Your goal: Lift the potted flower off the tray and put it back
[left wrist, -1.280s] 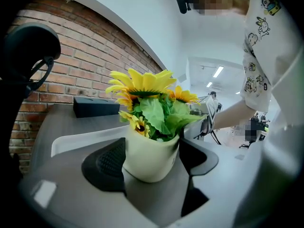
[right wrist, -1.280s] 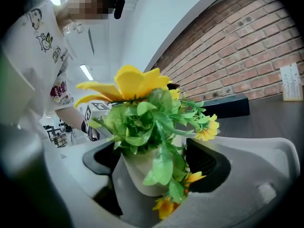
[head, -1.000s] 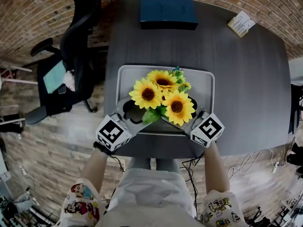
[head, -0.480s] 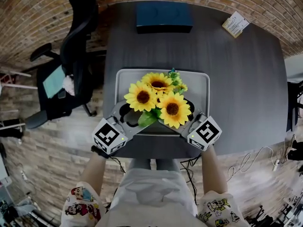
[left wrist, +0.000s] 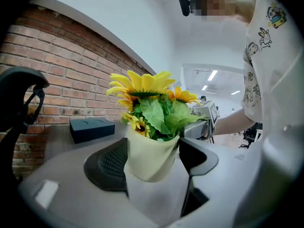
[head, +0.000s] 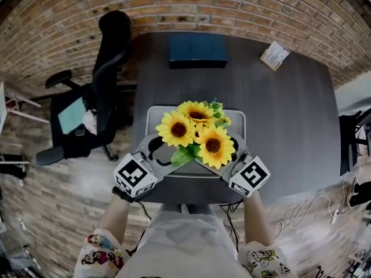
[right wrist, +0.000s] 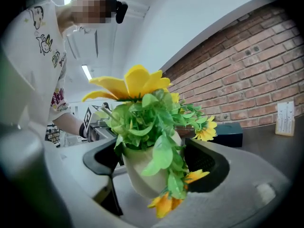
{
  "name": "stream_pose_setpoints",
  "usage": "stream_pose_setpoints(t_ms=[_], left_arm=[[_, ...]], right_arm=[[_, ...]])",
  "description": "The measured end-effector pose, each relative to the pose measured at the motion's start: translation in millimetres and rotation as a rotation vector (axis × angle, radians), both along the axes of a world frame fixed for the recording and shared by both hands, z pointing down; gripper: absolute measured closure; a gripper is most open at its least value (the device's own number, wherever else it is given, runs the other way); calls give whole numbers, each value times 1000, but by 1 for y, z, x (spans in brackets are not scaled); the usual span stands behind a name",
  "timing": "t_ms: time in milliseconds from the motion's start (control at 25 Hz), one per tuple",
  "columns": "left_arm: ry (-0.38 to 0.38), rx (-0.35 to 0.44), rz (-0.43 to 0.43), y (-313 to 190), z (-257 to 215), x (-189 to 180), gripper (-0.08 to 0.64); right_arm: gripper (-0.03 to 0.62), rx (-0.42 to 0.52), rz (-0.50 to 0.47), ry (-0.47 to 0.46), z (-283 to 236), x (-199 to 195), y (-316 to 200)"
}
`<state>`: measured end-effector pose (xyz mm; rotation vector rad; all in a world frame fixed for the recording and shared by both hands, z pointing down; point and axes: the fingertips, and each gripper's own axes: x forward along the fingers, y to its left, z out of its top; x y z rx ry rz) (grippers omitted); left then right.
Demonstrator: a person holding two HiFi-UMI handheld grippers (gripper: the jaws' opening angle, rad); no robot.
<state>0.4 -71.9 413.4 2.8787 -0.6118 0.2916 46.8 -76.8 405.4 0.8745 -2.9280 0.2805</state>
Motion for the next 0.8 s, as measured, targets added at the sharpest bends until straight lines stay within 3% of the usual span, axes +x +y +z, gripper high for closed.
stream_pose_setpoints(t_ms=[400,800], left_arm=[[49,55,-22,20,-73,4,204],[34,76,-20,60,-113,8,204]], right_arm=[[172,95,6,-19,-72,6,22],[173,154,3,-14,-115,10,62]])
